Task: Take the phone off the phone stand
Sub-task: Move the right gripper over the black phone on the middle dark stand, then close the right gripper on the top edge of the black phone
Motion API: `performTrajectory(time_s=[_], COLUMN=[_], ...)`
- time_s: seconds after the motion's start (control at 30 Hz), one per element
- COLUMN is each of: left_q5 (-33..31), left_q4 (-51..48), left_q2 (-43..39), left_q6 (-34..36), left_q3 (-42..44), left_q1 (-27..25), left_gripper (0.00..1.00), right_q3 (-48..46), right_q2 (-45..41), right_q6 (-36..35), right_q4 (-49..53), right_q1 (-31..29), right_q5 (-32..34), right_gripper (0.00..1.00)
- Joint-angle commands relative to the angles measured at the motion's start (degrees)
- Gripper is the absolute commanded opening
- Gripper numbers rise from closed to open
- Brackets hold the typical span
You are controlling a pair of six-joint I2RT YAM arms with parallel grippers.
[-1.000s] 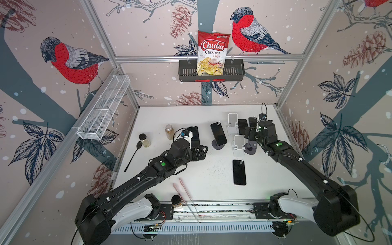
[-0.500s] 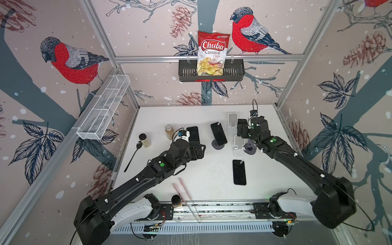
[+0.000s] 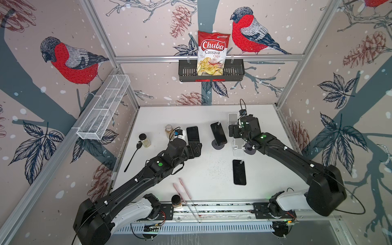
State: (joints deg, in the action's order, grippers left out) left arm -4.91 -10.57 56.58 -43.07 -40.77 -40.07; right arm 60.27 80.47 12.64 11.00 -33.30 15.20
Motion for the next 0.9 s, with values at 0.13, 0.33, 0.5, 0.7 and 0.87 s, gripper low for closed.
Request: performTrajectory(time_s=[0.13,0.33,0.5,0.7,0.87], left_q5=[0.9,3.0,4.4,5.7,6.3], left_q4=[0.2,2.5,4.2,5.4,6.1], left_q2=[-1.8,-4.5,-7.1,-8.7,-10.3], left_q6=[-0.2,-0.1,0.5,1.2,1.0], left_q3=[1.7,3.7,5.2,6.5,7.7], left_q1=[2.2,3.0,3.1,3.2,3.2], left_gripper=[0.96,0.96,0.96,0.96,0.96], right_q3=[4.5,8.9,11.4,13.5,13.7], right_q2=[5.5,11.8,16.4,21.1,23.0], right_q6=[-1.4,-1.5,-1.8,-2.4,-2.8], right_q4=[0.3,1.7,1.3,0.9,0.2], right_q1=[-2.3,-3.2,-3.1,-3.1,-3.1], right_q5=[-0.3,-1.8,-4.5,-7.6,-8.9], right_gripper=[0.93,0.93,0.93,0.95,0.99])
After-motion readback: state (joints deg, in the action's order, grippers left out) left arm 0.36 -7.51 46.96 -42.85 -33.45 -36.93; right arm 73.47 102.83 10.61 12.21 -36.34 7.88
